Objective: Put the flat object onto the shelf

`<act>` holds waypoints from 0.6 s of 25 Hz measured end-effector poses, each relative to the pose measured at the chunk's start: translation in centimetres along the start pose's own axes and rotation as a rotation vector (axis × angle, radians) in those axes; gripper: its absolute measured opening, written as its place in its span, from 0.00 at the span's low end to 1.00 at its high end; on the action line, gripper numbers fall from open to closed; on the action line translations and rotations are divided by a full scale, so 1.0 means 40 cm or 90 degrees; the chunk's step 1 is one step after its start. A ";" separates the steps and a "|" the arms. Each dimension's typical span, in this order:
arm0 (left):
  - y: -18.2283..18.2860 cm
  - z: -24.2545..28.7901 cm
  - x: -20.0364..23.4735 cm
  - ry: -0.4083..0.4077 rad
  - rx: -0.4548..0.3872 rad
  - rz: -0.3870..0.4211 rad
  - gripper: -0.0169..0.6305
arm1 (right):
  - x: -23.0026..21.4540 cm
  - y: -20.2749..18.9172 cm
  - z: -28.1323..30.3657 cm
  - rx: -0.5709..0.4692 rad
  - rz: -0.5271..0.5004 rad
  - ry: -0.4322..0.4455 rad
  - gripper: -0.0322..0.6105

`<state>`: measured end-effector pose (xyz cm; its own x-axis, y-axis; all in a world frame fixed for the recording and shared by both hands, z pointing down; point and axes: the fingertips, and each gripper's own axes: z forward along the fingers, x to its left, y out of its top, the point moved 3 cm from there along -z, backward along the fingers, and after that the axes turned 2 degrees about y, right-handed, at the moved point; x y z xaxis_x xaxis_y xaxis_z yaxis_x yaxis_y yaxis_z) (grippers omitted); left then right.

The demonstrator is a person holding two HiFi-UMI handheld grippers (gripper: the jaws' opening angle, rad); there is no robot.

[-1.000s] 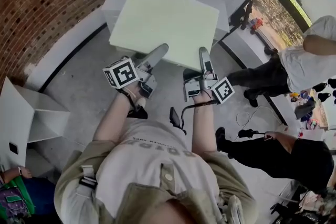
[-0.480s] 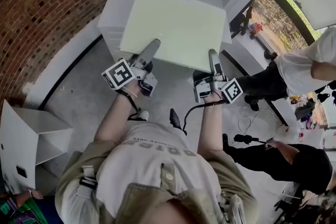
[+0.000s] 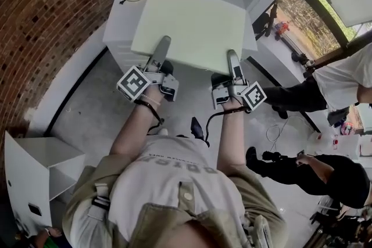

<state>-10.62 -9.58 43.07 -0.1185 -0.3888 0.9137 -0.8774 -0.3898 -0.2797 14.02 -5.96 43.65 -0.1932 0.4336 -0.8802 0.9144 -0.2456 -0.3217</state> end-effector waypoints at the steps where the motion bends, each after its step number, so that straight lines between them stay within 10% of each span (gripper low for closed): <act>1: 0.005 0.007 0.006 -0.003 -0.007 -0.007 0.52 | -0.007 -0.006 0.005 -0.006 0.004 -0.005 0.70; 15: 0.061 0.137 0.038 -0.026 -0.082 -0.020 0.51 | -0.057 -0.003 0.091 -0.008 0.046 -0.016 0.82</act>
<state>-10.39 -15.69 42.15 -0.0738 -0.4124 0.9080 -0.9333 -0.2924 -0.2087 13.05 -10.06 44.44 -0.1350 0.3938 -0.9092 0.9307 -0.2645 -0.2527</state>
